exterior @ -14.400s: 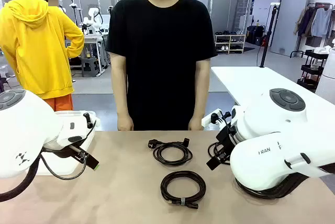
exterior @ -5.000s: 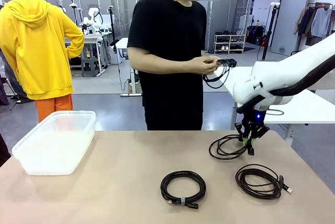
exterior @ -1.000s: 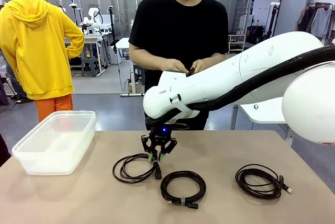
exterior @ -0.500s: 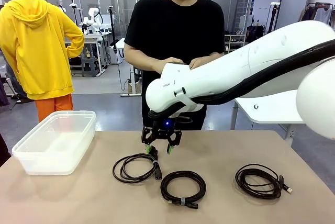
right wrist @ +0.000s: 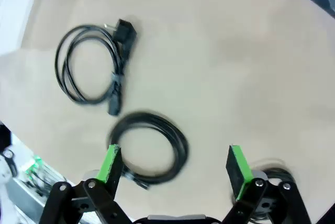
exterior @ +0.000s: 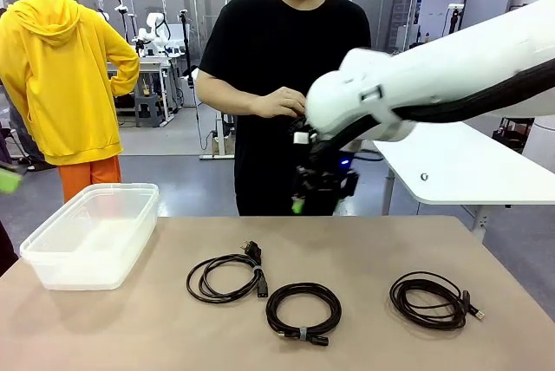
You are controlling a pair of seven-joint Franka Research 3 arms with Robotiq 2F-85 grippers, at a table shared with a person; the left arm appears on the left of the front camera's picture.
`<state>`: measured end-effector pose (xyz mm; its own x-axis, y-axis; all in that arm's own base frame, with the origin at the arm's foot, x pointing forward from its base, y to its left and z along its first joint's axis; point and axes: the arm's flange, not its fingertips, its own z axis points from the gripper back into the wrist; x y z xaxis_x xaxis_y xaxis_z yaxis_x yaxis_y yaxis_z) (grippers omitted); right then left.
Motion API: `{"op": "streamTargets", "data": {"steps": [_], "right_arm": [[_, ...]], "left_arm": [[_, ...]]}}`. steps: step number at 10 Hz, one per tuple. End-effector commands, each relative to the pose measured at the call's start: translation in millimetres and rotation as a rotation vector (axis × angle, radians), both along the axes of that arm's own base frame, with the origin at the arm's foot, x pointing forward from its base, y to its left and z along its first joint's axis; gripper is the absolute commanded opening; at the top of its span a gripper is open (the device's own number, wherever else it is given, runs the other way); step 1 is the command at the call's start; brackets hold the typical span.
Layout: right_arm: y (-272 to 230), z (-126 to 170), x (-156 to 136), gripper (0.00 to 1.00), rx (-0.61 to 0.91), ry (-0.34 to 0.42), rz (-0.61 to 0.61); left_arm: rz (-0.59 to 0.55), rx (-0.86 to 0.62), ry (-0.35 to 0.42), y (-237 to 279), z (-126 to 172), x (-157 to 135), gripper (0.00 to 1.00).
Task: Organize and store the cables.
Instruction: Place the Power Cable into the Organizing box.
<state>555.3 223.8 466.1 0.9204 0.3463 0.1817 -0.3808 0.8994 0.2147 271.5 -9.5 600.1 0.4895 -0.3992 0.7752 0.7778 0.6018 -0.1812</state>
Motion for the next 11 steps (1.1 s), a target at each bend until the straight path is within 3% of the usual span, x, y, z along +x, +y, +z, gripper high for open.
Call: {"op": "streamTargets", "data": {"steps": [1,4,7,9,11], "right_arm": [[-63.1,1.8,-32.6,1.00,0.076,-0.083,0.087],[-158.4,8.6,-73.1,1.00,0.166,-0.253,0.172],[-230.5,8.5,-129.5,1.00,0.253,-0.463,0.201],[-260.3,5.0,-161.3,1.00,0.272,-0.537,0.262],[-278.2,1.8,-200.0,1.00,0.286,-0.602,0.322]], "left_arm": [[0.040,-0.064,0.051,-35.2,12.1,26.7,1.00],[0.051,0.057,0.163,-123.0,12.0,60.1,1.00],[0.144,0.224,0.247,-214.5,2.4,91.0,1.00],[0.188,0.355,0.264,-262.5,-8.3,117.3,1.00],[0.257,0.455,0.301,-293.6,-37.3,156.1,1.00]]}}
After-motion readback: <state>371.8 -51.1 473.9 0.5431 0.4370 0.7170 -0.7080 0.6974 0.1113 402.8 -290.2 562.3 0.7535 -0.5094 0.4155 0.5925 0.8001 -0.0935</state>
